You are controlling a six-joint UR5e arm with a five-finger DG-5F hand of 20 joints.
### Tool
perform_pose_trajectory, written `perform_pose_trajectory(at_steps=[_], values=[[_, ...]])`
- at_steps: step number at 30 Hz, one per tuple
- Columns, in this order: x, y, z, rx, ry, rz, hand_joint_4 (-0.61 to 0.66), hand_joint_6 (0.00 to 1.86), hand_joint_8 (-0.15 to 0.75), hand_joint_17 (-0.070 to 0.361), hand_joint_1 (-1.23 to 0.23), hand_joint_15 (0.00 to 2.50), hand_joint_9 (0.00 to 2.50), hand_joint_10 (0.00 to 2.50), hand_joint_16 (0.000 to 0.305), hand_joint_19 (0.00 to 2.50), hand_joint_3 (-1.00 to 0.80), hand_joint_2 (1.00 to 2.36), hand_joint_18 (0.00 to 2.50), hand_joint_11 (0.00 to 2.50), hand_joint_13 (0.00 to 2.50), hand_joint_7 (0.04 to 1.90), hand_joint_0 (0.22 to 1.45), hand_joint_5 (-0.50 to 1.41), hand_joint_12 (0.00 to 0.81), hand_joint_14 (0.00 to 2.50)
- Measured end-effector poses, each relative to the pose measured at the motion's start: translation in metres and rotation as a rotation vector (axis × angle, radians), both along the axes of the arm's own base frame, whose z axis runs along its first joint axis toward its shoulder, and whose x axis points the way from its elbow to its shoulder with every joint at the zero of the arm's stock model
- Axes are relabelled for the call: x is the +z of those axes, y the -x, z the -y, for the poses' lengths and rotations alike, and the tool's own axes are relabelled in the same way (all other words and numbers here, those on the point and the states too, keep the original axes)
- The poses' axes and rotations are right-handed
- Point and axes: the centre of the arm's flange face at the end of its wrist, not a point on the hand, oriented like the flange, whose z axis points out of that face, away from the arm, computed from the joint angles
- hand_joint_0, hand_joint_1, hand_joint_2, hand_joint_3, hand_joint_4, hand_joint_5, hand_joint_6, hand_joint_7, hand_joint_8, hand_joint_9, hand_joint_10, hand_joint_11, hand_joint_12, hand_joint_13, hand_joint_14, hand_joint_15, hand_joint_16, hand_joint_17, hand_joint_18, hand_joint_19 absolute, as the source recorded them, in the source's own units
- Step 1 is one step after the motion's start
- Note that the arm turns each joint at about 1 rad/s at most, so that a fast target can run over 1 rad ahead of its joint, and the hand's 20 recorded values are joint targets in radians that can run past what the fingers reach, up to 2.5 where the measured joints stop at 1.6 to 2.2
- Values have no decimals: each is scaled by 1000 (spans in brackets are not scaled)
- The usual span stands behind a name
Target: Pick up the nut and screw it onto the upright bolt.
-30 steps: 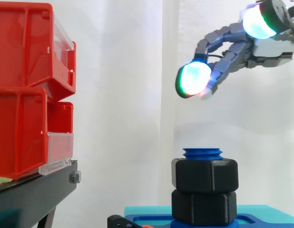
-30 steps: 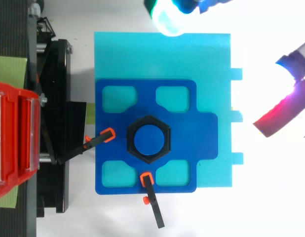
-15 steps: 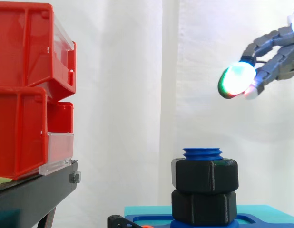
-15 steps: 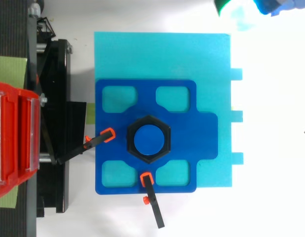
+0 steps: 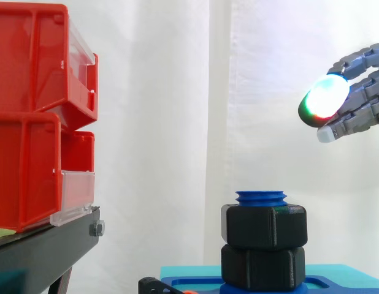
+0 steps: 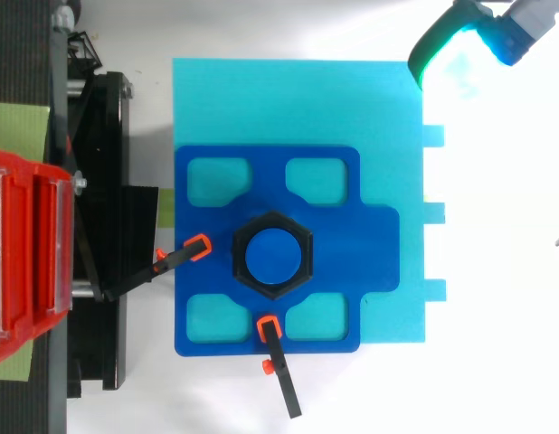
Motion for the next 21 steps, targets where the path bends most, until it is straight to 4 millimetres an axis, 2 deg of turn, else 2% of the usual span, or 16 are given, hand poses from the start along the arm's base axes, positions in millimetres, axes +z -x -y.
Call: perform_pose_trajectory(at_steps=[12, 21], values=[[0, 0, 0, -52, -295, 30, 59, 501, 194, 114, -453, 0, 108, 0, 51, 0, -500, 1000, 0, 0, 0, 564, 486, -240, 356, 0], [0, 0, 1, -55, -322, 32, 65, 500, 182, 109, -463, 0, 122, 0, 48, 0, -500, 1000, 0, 0, 0, 527, 491, -225, 348, 0]])
